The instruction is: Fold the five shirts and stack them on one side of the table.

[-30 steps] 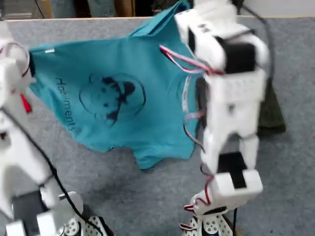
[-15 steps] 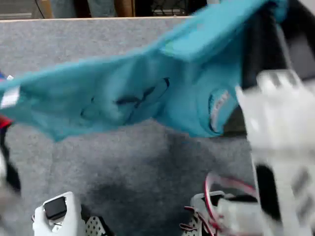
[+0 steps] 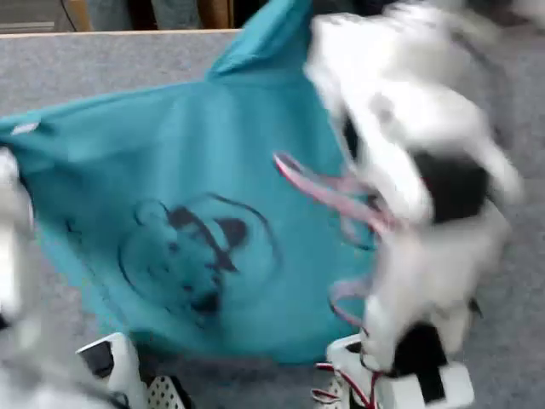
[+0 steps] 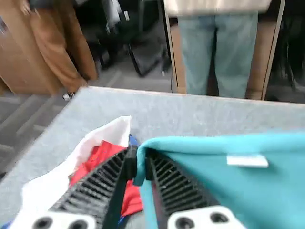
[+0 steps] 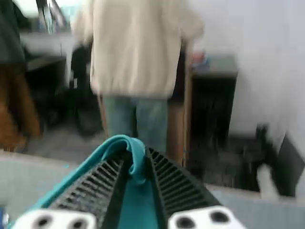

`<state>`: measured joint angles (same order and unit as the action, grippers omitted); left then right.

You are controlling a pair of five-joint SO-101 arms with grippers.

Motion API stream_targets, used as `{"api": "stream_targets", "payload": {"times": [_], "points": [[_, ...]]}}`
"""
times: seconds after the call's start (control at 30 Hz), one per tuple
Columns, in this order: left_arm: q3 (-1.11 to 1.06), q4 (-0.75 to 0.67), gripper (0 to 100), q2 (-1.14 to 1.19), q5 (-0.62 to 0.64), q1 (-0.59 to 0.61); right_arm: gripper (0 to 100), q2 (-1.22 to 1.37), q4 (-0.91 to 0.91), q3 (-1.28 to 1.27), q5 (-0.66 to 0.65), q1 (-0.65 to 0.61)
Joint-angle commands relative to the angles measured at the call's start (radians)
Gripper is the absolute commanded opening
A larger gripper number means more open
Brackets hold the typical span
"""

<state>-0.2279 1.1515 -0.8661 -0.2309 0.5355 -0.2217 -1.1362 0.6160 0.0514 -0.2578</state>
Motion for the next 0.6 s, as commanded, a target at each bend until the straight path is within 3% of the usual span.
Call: {"api": "stream_targets", "payload": {"times": [0.0, 0.1, 0.2, 0.4, 0.57], "points": [[-0.374, -0.686, 3, 0.132, -0.003, -0.036, 1.3, 0.11, 0.293, -0.217, 0.002, -0.018], [-0.383, -0.957, 3, 0.324, -0.006, -0.067, 1.3, 0.259, 0.499, -0.265, 0.008, 0.002], [-0.243, -0.979, 3, 0.531, -0.003, -0.081, 1.3, 0.394, 0.559, -0.177, 0.008, 0.029], [0.051, -0.703, 3, 0.695, -0.003, -0.081, 1.3, 0.573, 0.324, 0.186, 0.008, 0.043], [0.111, -0.5, 3, 0.689, -0.008, -0.082, 1.3, 0.674, 0.063, 0.424, 0.008, 0.041]]}}
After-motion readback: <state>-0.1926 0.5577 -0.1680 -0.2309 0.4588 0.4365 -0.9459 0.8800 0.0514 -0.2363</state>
